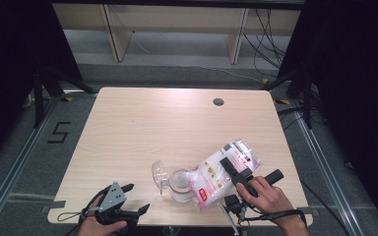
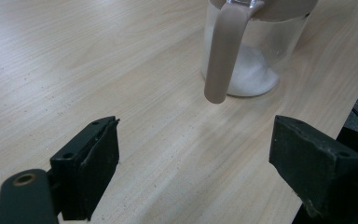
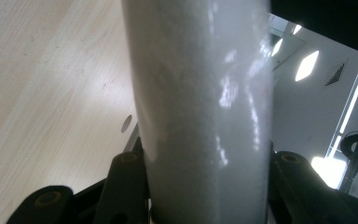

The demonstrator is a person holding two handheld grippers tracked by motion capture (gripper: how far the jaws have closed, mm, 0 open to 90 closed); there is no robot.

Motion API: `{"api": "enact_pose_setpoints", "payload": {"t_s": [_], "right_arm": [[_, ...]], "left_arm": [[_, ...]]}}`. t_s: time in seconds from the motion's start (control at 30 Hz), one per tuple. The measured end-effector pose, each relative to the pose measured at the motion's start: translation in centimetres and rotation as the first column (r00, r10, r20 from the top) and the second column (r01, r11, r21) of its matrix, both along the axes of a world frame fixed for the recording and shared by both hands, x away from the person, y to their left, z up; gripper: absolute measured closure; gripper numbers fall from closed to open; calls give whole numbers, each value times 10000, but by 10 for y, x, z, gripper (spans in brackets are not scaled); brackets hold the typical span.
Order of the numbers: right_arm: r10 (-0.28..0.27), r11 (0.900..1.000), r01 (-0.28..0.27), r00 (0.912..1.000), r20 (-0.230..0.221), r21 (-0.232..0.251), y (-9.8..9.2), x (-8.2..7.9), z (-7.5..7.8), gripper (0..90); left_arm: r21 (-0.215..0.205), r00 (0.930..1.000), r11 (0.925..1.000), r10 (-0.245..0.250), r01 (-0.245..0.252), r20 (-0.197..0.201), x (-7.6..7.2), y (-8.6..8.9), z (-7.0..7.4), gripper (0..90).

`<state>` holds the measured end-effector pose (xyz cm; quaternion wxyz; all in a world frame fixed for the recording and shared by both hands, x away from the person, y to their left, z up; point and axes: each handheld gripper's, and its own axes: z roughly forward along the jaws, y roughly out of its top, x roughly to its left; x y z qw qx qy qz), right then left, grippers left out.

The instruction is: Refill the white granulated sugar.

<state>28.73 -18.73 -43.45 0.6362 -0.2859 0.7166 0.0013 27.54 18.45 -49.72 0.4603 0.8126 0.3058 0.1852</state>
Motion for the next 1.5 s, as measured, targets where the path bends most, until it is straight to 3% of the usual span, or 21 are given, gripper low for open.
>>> {"api": "enact_pose_setpoints", "payload": {"t_s": [0.07,0.27,0.47,0.73,0.8,1.03,1.13,1.5], "right_arm": [[100,9997,-98,9999,81,-218,0,1,2,631],[-6,10000,6,10000,26,-62,0,0,0,635],[180,9994,-174,9996,204,-296,0,0,2,638],[133,9995,-130,9999,92,-303,0,0,2,642],[39,9999,-38,10000,24,-98,0,-1,0,643],[66,9999,-66,10000,21,-146,0,-1,0,646],[173,9991,-169,9998,99,-379,1,0,2,646],[227,9991,-221,9996,159,-351,0,0,2,652]], "left_arm": [[0,10000,10000,2,-2,-1,0,0,0,155],[4,10000,10000,-4,4,-1,0,0,0,156],[19,10000,10000,-10,10,12,0,0,0,156],[-21,10000,10000,17,-17,-11,0,0,0,155],[-8,10000,10000,15,-15,-16,0,0,0,155],[-33,10000,10000,22,-22,-21,0,0,0,155],[-43,10000,10000,33,-33,-22,0,0,0,155],[-47,10000,10000,37,-37,-26,0,0,0,155]]}}
